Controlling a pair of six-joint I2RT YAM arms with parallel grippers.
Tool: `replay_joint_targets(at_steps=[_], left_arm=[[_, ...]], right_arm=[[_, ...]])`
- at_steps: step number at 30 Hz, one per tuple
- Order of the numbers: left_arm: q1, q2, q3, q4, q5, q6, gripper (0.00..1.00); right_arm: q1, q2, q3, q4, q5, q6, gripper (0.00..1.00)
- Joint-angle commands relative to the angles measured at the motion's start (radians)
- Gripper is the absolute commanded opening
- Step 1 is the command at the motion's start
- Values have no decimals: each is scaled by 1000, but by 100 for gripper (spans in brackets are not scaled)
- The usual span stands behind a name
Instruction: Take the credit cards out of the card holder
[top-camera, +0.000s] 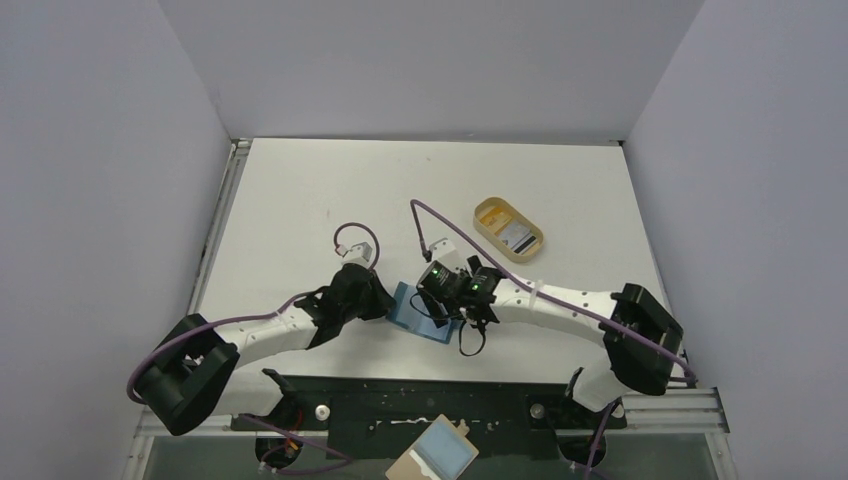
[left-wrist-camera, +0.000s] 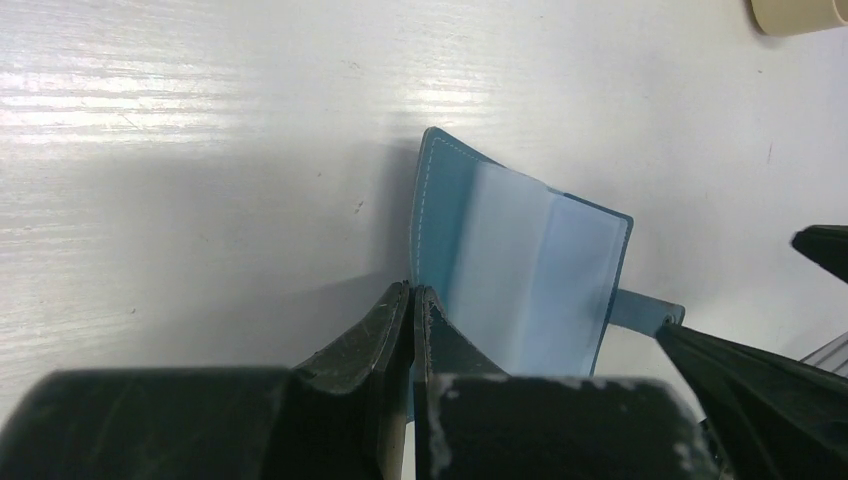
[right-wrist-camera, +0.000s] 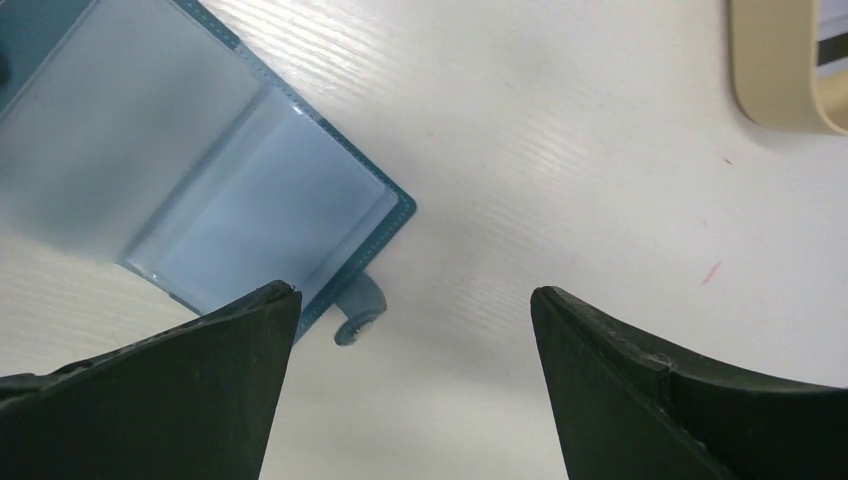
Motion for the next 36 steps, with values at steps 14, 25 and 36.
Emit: replay_joint_targets(at_steps=[14,25,36], left_arm=[[3,-84,26,-5,-37,25,0],[-6,-146,52,-90,-54,46,0],[-9,-157,52,-105,-53,44,0]], right_arm=[[-4,-99,26,18,115,-9,92],[-18,128,155,275,-2,-109,92],[-42,225,227,368,-88,-138,91]])
